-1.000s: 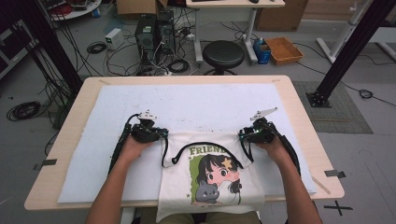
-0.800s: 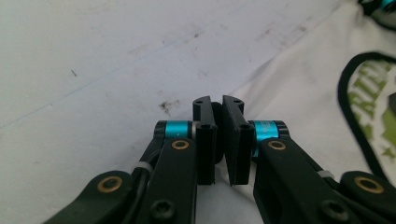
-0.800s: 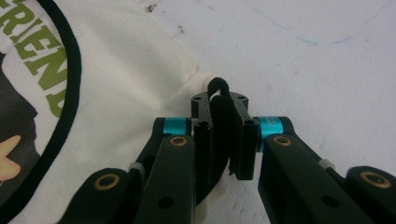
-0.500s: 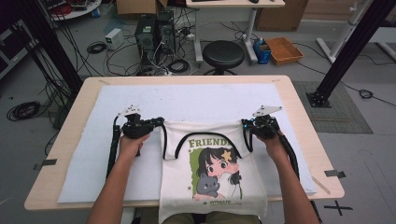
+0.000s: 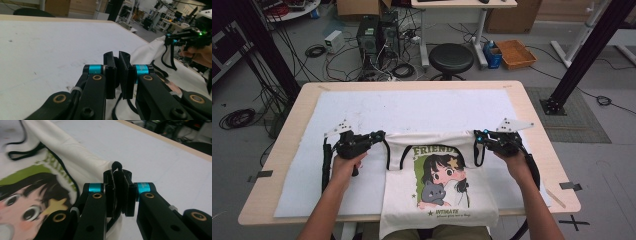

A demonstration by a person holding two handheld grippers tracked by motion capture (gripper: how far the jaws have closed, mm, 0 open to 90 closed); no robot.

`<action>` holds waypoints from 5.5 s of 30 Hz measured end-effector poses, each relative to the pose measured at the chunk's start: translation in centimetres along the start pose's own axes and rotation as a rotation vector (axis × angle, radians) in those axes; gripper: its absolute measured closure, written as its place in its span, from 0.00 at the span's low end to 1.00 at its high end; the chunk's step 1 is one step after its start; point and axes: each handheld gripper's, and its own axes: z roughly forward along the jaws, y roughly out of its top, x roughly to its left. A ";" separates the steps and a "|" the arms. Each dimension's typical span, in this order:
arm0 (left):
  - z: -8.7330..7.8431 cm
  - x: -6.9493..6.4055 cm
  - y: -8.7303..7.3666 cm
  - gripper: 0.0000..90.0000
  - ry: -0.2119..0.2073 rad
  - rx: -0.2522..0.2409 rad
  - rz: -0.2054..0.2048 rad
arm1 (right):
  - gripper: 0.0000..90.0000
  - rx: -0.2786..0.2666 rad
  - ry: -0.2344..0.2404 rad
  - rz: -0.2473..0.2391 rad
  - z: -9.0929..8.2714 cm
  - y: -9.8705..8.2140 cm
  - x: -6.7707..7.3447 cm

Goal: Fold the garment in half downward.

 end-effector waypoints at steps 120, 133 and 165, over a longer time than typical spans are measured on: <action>0.6 -4.4 -1.3 0.95 0.094 0.248 0.011 | 0.96 0.061 0.024 0.194 -2.2 -3.2 1.3; -0.8 -6.5 -3.1 0.95 0.038 0.274 0.046 | 0.75 0.087 -0.004 0.158 -3.9 -4.2 1.9; -3.6 -9.6 -6.6 0.95 -0.092 0.396 0.042 | 1.00 0.219 0.138 0.153 -8.7 -7.6 6.4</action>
